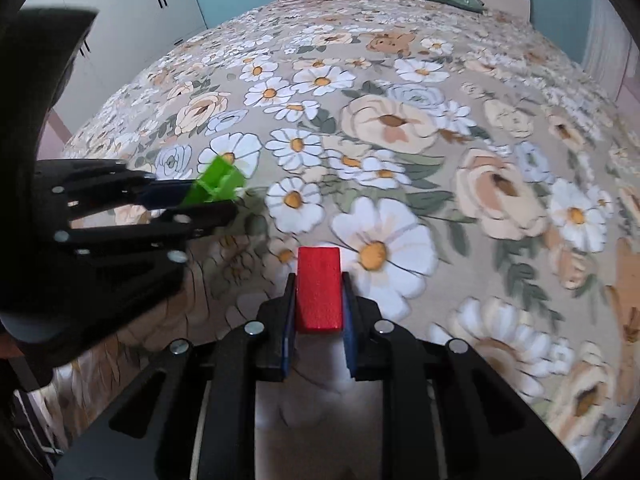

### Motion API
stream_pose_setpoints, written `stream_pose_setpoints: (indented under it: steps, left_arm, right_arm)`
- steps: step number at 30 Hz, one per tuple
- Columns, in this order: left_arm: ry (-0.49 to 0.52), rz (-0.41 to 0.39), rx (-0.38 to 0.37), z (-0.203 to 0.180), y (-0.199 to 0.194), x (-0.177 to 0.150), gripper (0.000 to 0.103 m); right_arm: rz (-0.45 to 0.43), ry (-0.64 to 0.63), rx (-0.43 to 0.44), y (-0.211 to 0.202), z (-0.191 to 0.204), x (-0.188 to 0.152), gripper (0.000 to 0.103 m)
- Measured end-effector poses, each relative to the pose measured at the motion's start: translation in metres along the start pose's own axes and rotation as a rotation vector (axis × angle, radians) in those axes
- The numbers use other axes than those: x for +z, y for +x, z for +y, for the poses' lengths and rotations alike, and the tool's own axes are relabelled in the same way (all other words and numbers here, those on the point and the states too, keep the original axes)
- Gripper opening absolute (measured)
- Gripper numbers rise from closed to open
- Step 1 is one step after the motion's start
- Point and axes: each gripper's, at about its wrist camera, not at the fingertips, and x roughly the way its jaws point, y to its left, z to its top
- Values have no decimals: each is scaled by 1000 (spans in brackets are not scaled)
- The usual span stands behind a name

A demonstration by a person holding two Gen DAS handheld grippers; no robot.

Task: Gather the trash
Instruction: 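Grasp the green block with the left tool while the right tool grasps the red block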

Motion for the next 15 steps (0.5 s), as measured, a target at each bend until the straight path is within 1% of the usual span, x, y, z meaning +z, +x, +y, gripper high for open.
stream_pose_setpoints:
  steps: [2,5,8,10,15]
  left_arm:
    - [-3,-5,15,-7,-15,-3,23]
    - [-29,1,12,-18,-42,-7,23]
    - [-21,-10,32,-37,-75,-12,23]
    - [-15,-15,47,-52,-102,-18,23]
    - [-37,-4,64,-75,-152,-28,23]
  right_arm:
    - [-3,-14,-16,-15,-5,-5,21]
    - [-18,-31,-40,-48,-15,-14,21]
    - [-30,-36,-45,-79,-23,-21,21]
    - [-53,-46,-60,-108,-29,-27,21]
    - [-111,-62,-81,-182,-40,-39,21]
